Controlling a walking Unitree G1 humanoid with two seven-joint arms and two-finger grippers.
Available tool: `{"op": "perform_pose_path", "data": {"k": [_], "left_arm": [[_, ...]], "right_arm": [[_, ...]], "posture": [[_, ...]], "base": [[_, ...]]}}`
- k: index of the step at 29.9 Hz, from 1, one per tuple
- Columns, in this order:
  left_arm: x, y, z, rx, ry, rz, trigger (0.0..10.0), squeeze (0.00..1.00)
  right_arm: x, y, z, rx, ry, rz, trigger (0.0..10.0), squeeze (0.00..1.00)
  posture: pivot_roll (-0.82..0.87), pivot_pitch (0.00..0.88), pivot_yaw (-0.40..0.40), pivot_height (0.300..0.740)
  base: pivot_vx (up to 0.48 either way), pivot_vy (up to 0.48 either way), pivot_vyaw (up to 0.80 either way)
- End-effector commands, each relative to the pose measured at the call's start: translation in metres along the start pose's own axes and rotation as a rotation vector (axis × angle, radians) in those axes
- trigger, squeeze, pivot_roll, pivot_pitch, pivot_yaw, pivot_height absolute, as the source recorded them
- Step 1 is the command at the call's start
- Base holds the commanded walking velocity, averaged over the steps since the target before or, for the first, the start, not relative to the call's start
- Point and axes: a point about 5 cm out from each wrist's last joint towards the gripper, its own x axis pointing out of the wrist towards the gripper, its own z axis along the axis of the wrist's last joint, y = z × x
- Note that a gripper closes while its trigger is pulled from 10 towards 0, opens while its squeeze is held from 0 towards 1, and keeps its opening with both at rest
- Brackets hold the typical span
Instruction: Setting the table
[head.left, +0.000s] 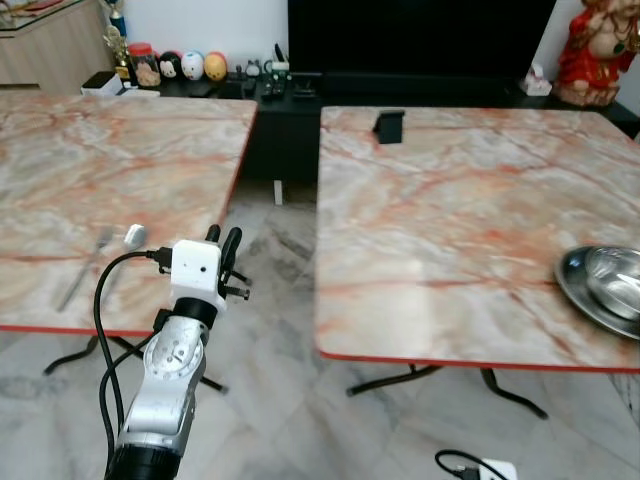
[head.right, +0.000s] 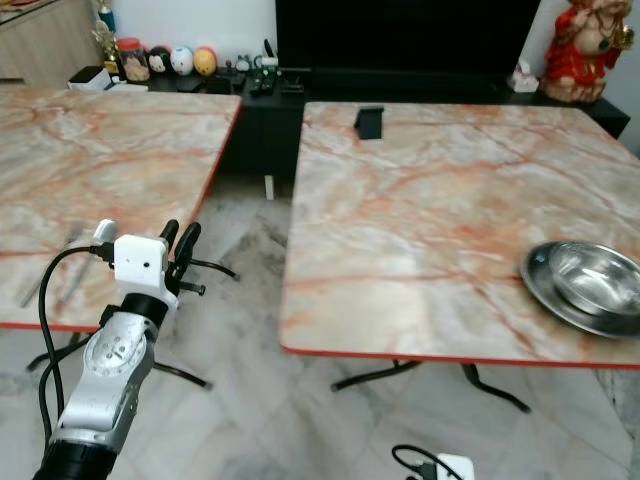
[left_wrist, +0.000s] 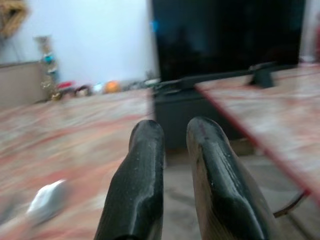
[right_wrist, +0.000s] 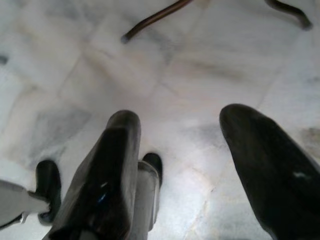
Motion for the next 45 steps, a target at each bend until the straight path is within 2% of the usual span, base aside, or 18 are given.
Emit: {"op": "perform_pose_path", "data": {"k": [1, 7, 14, 15, 19, 22, 23, 26, 27, 28, 30, 32, 33, 34, 36, 39, 42, 45], "left_arm": [[-0.001, 0.006, 0.0, 0.011, 0.001, 0.017, 10.0, 0.0], [-0.004, 0.007, 0.002, 0.009, -0.011, 0.024, 10.0, 0.0], [-0.013, 0.013, 0.0, 0.043, -0.013, 0.044, 10.0, 0.0], [-0.019, 0.022, -0.002, 0.069, -0.005, 0.099, 10.0, 0.0], [-0.032, 0.041, -0.006, 0.109, 0.017, 0.228, 10.0, 0.0], [-0.037, 0.047, -0.008, 0.127, 0.028, 0.265, 10.0, 0.0], [-0.05, 0.062, -0.012, 0.189, 0.06, 0.352, 10.0, 0.0], [-0.064, 0.076, -0.017, 0.253, 0.097, 0.445, 10.0, 0.0], [-0.075, 0.088, -0.025, 0.283, 0.157, 0.526, 10.0, 0.0], [-0.075, 0.088, -0.025, 0.283, 0.157, 0.526, 10.0, 0.0], [-0.095, 0.105, -0.043, 0.283, 0.273, 0.648, 10.0, 0.0], [-0.1, 0.109, -0.048, 0.278, 0.308, 0.674, 10.0, 0.0], [-0.117, 0.119, -0.066, 0.254, 0.426, 0.764, 10.0, 0.0], [-0.128, 0.126, -0.077, 0.239, 0.5, 0.829, 10.0, 0.0], [-0.143, 0.135, -0.089, 0.242, 0.596, 0.901, 10.0, 0.0], [-0.157, 0.143, -0.104, 0.305, 0.718, 0.918, 10.0, 0.0], [-0.162, 0.144, -0.112, 0.311, 0.773, 0.911, 10.0, 0.0], [-0.176, 0.146, -0.128, 0.299, 0.898, 0.94, 10.0, 0.0]], "right_arm": [[0.002, 0.008, 0.001, -0.003, -0.005, 0.023, 10.0, 0.0], [0.002, 0.008, 0.001, -0.005, -0.004, 0.025, 10.0, 0.0], [0.002, 0.008, 0.002, 0.001, -0.006, 0.023, 10.0, 0.0], [0.002, 0.009, 0.002, 0.003, -0.006, 0.023, 10.0, 0.0], [0.002, 0.009, 0.002, 0.004, -0.006, 0.022, 10.0, 0.0], [0.002, 0.009, 0.002, 0.004, -0.006, 0.022, 10.0, 0.0], [0.002, 0.009, 0.002, 0.005, -0.006, 0.022, 10.0, 0.0], [0.002, 0.009, 0.002, 0.005, -0.007, 0.023, 10.0, 0.0], [0.002, 0.009, 0.002, 0.007, -0.007, 0.022, 10.0, 0.0], [0.002, 0.009, 0.002, 0.007, -0.007, 0.022, 10.0, 0.0], [0.003, 0.01, 0.002, 0.008, -0.006, 0.022, 10.0, 0.0], [0.003, 0.01, 0.002, 0.008, -0.006, 0.022, 10.0, 0.0], [0.003, 0.01, 0.002, 0.009, -0.005, 0.023, 10.0, 0.0], [0.003, 0.011, 0.002, 0.008, -0.005, 0.024, 10.0, 0.0], [0.003, 0.011, 0.002, 0.012, -0.005, 0.025, 10.0, 0.0], [0.003, 0.012, 0.002, 0.014, -0.004, 0.025, 10.0, 0.0], [0.003, 0.012, 0.002, 0.013, -0.004, 0.026, 10.0, 0.0], [0.003, 0.013, 0.002, 0.014, -0.002, 0.029, 10.0, 0.0]], "posture": [[0.1, 0.0, -0.042, 0.731], [0.11, 0.0, -0.043, 0.731], [0.11, 0.0, -0.041, 0.731], [0.11, 0.0, -0.041, 0.731], [0.11, 0.0, -0.041, 0.731], [0.11, 0.0, -0.041, 0.731], [0.12, 0.0, -0.04, 0.731], [0.12, 0.0, -0.039, 0.731], [0.12, 0.0, -0.04, 0.731], [0.12, 0.0, -0.04, 0.731], [0.13, 0.0, -0.04, 0.731], [0.13, 0.0, -0.039, 0.731], [0.13, 0.0, -0.036, 0.731], [0.13, 0.0, -0.034, 0.731], [0.12, 0.0, -0.034, 0.731], [0.13, 0.0, -0.033, 0.731], [0.13, 0.0, -0.032, 0.731], [0.13, 0.0, -0.03, 0.731]], "base": [[0.0, 0.48, 0.0], [0.0, 0.429, 0.0], [0.0, 0.0, 0.0], [0.0, 0.0, 0.0], [0.0, 0.0, 0.0], [0.0, 0.0, 0.0], [0.0, 0.0, 0.0], [0.0, 0.0, 0.0], [0.0, 0.0, 0.0], [0.0, 0.0, 0.0], [0.0, 0.0, 0.0], [0.0, 0.0, 0.0], [0.0, 0.0, 0.0], [0.0, 0.0, 0.0], [0.0, 0.0, 0.0], [0.0, 0.0, 0.0], [0.0, 0.0, 0.0], [0.0, 0.0, 0.0]]}}
